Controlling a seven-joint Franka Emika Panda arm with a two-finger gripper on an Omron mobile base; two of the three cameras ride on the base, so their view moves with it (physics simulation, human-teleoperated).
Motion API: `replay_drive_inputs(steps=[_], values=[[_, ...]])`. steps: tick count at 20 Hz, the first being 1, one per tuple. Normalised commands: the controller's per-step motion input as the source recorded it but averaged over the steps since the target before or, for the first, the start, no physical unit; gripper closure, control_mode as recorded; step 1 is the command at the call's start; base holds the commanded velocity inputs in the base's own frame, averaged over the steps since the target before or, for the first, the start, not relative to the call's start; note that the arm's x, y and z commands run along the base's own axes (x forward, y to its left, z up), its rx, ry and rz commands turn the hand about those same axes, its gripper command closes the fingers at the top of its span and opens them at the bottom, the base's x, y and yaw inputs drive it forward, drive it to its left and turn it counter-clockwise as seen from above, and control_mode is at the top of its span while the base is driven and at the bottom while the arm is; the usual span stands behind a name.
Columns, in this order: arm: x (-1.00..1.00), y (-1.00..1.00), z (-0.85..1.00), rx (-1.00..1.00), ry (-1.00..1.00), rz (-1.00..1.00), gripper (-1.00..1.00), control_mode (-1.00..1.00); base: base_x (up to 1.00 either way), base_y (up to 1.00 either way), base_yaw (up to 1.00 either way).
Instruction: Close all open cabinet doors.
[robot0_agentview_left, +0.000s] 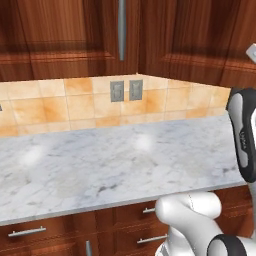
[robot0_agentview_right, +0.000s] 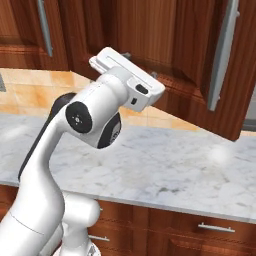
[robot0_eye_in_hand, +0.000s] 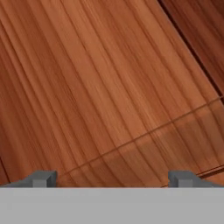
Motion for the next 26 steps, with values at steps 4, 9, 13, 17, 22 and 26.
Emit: replay_drive_inputs(steps=[4, 9, 13, 17, 22, 26], values=[[0.65, -0.12, 0.00, 0.05, -0.04, 0.11, -1.00, -1.00, 0.00, 0.00, 0.00], [0.59, -0.12, 0.00, 0.03, 0.00, 0.12, -1.00, -1.00, 0.00, 0.00, 0.00], [0.64, -0.02, 0.00, 0.01, -0.03, 0.17, -1.00, -1.00, 0.00, 0.00, 0.00], [0.62, 0.00, 0.00, 0.00, -0.09, 0.24, -1.00, -1.00, 0.00, 0.00, 0.00], [0.61, 0.00, 0.00, 0.00, -0.08, 0.24, -1.00, -1.00, 0.00, 0.00, 0.00], [0.58, 0.04, 0.00, 0.00, -0.07, 0.25, -1.00, -1.00, 0.00, 0.00, 0.00]])
